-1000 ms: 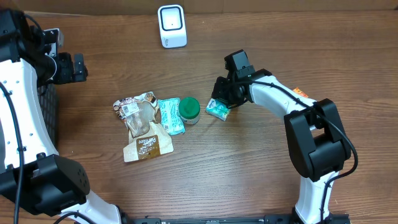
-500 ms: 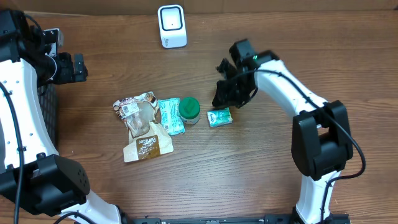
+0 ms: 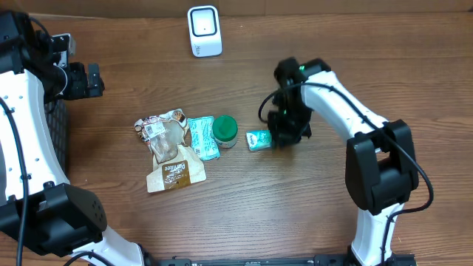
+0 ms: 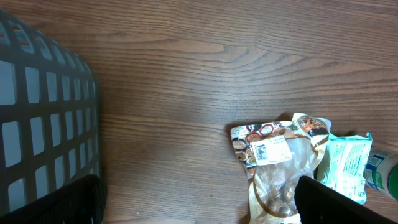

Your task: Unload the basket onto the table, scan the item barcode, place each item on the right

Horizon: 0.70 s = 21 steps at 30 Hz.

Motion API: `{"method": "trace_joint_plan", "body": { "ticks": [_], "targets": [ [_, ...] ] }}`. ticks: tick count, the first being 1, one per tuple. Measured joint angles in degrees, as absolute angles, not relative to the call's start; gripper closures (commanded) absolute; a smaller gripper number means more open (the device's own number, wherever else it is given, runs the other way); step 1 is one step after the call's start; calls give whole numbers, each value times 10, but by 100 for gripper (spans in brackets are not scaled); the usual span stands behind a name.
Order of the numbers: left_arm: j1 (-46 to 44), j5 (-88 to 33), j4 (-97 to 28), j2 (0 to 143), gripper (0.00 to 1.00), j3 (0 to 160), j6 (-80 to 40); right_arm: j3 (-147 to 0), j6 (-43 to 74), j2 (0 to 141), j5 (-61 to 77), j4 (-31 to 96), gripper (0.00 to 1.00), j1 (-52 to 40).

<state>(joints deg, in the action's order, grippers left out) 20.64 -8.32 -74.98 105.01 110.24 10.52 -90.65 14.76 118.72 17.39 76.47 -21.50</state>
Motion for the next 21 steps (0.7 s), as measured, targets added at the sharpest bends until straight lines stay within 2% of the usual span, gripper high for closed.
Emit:
{"method": "trace_joint_plan", "body": {
  "ticks": [4, 21],
  "targets": [
    [206, -83, -750, 1050, 0, 1102, 105, -873, 158, 1187, 162, 762, 96, -218],
    [206, -83, -750, 1050, 0, 1102, 105, -809, 175, 1187, 156, 585, 96, -218]
  ]
}}
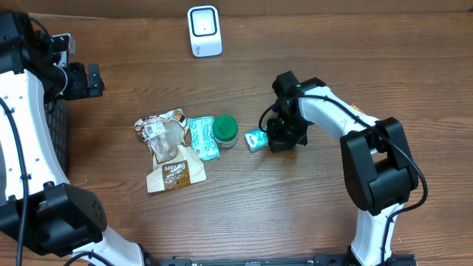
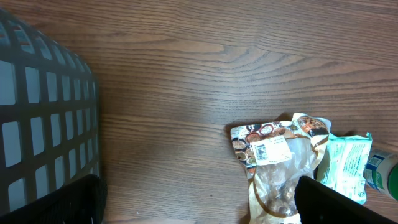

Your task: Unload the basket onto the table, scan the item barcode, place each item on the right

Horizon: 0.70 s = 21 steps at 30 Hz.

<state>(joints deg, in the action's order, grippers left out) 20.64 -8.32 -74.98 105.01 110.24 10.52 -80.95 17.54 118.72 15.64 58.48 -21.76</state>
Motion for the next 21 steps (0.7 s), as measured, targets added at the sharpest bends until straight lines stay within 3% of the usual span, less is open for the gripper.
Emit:
{"method": "trace_joint_plan", "body": {
  "ticks": [10, 21],
  "targets": [
    [206, -83, -750, 1050, 0, 1102, 105, -842, 198, 1187, 188, 445, 94, -176],
    [206, -83, -750, 1050, 0, 1102, 105, -865, 223, 1187, 262, 557, 63, -140]
  ]
}}
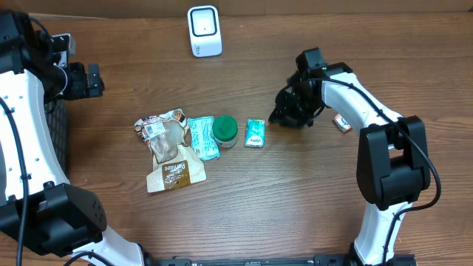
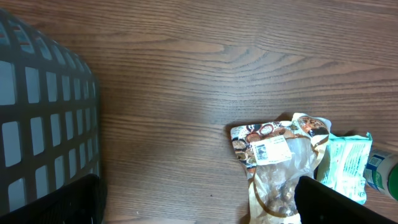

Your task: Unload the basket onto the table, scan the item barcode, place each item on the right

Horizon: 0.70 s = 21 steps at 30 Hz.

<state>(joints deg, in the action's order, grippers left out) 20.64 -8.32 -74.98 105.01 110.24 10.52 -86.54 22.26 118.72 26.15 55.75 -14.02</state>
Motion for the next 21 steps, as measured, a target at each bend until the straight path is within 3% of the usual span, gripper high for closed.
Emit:
{"method": "trace_joint_plan", "body": {
  "ticks": [10, 21],
  "targets": [
    [206, -83, -750, 1050, 0, 1102, 105, -865, 225, 1187, 270, 600, 57, -186],
    [206, -83, -750, 1050, 0, 1102, 105, -842, 259, 1187, 231, 569, 59, -200]
  ]
}}
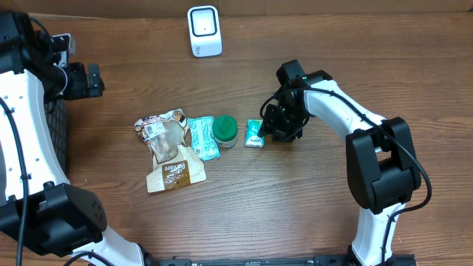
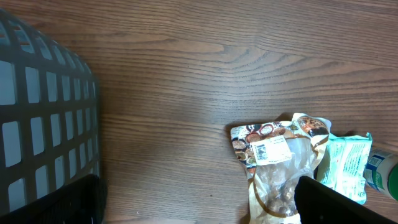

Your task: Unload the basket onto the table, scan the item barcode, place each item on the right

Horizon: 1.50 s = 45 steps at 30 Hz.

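A small green packet (image 1: 255,134) lies flat on the wooden table (image 1: 310,214). My right gripper (image 1: 275,123) is low at the packet's right edge, and the arm hides its fingers and whether they touch the packet. The white scanner (image 1: 204,31) stands at the table's far edge. My left gripper (image 1: 89,80) hangs at the far left; in its wrist view it (image 2: 199,208) is open over bare wood, with one dark finger (image 2: 348,202) reaching over the brown snack bag (image 2: 277,171).
Left of the small packet lie a green-lidded jar (image 1: 225,131), a teal packet (image 1: 201,137) and the brown snack bag (image 1: 167,151) in a row. A dark mesh basket (image 2: 37,118) stands at the table's left edge under the left arm.
My right gripper was up and to the right of the small green packet, apart from it. Now it is down at the packet's right edge. The packet and the left arm have not moved.
My right gripper stood at the small green packet, which lay tilted, for two moments. Then the packet lay straight beside the jar and the gripper was away to the right. Now the gripper is at the packet again. The left arm stayed still throughout.
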Motion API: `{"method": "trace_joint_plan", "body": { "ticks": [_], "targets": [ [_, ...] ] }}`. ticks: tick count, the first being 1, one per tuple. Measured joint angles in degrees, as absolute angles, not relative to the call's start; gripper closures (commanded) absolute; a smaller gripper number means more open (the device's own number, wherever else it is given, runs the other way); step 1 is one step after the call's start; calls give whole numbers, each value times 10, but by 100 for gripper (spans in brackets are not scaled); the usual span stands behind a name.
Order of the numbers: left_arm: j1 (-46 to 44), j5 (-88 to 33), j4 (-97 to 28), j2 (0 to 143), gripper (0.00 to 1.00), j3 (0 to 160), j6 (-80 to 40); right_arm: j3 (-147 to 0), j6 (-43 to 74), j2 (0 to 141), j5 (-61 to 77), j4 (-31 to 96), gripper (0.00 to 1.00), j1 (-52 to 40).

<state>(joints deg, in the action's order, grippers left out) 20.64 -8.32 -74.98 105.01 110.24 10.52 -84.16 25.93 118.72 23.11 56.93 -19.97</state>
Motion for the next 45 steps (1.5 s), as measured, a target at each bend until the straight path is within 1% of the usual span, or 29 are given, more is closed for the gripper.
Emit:
{"method": "trace_joint_plan", "body": {
  "ticks": [12, 14, 15, 18, 21, 33, 40, 45],
  "targets": [
    [206, -83, -750, 1050, 0, 1102, 105, -818, 272, 1187, 231, 545, 63, -219],
    [206, -83, -750, 1050, 1, 1102, 105, -817, 281, 1187, 229, 540, 66, -224],
    [207, -83, -750, 1050, 0, 1102, 105, -817, 282, 1187, 228, 538, 70, -226],
    [206, -83, -750, 1050, 0, 1102, 105, -809, 303, 1187, 225, 520, 87, -231],
    [206, -83, -750, 1050, 1, 1102, 105, -802, 316, 1187, 233, 504, 96, -232],
    [206, -83, -750, 1050, 1, 1102, 105, -800, 321, 1187, 250, 497, 96, -231],
    [206, -83, -750, 1050, 1, 1102, 105, -790, 256, 1175, 308, 501, 96, -204],
    [206, -83, -750, 1050, 0, 1102, 105, -787, 206, 1109, 380, 501, 96, -159]
  ]
}}
